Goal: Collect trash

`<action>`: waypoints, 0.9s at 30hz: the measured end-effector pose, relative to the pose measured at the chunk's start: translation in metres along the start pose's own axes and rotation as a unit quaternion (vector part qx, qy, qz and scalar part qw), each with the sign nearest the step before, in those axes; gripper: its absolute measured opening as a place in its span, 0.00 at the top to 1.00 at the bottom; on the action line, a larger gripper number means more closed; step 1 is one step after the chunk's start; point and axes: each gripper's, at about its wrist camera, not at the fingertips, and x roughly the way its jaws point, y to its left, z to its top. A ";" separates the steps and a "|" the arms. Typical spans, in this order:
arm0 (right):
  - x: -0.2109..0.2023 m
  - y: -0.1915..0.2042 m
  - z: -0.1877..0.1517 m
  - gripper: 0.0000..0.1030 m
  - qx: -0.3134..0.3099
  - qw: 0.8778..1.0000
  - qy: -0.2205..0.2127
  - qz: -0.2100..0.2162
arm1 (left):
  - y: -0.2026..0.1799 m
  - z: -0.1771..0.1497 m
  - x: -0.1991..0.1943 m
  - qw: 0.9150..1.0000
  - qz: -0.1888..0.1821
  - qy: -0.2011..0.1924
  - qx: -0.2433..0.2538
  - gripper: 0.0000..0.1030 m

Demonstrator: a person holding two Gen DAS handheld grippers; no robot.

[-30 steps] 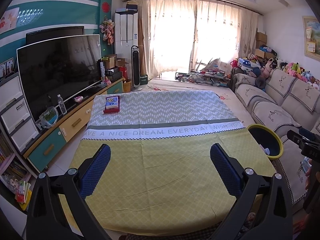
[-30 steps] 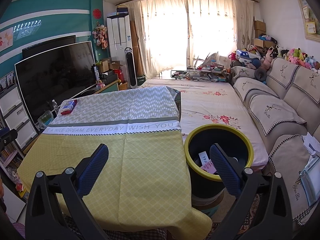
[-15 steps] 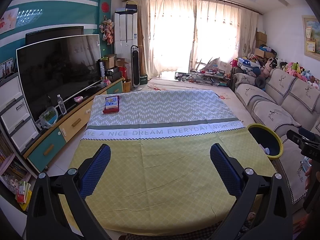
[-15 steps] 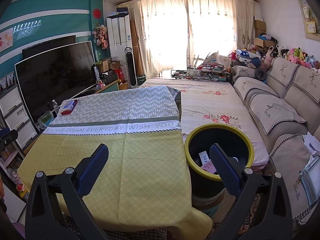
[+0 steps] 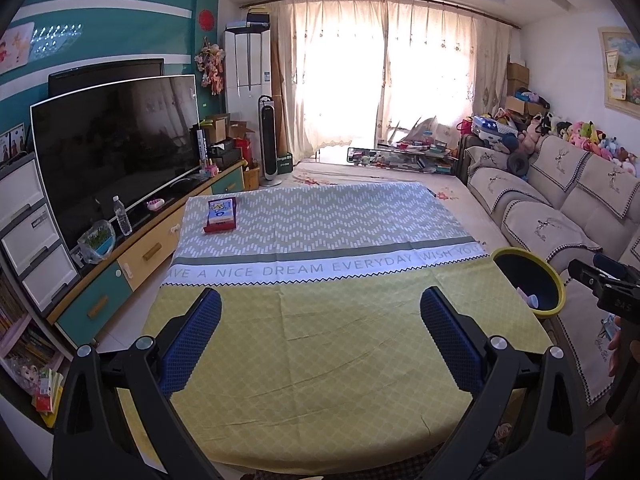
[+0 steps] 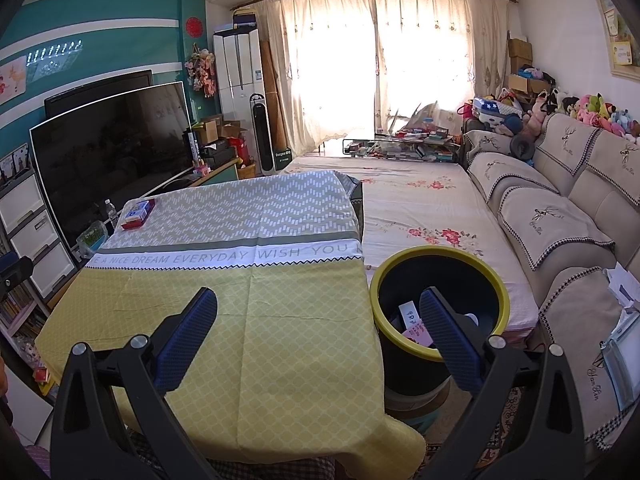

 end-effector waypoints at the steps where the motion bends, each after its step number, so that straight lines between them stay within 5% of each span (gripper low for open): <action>1: 0.000 0.001 0.000 0.06 0.000 1.000 0.000 0.000 | 0.000 0.000 0.000 1.000 0.000 0.001 0.001 0.05; 22: 0.004 0.003 -0.004 0.06 0.000 1.000 0.004 0.002 | 0.004 0.000 0.012 1.000 0.005 0.017 -0.010 0.05; 27: 0.008 0.005 -0.004 0.06 -0.001 1.000 0.007 0.004 | 0.002 0.003 0.011 1.000 -0.023 -0.006 -0.003 0.05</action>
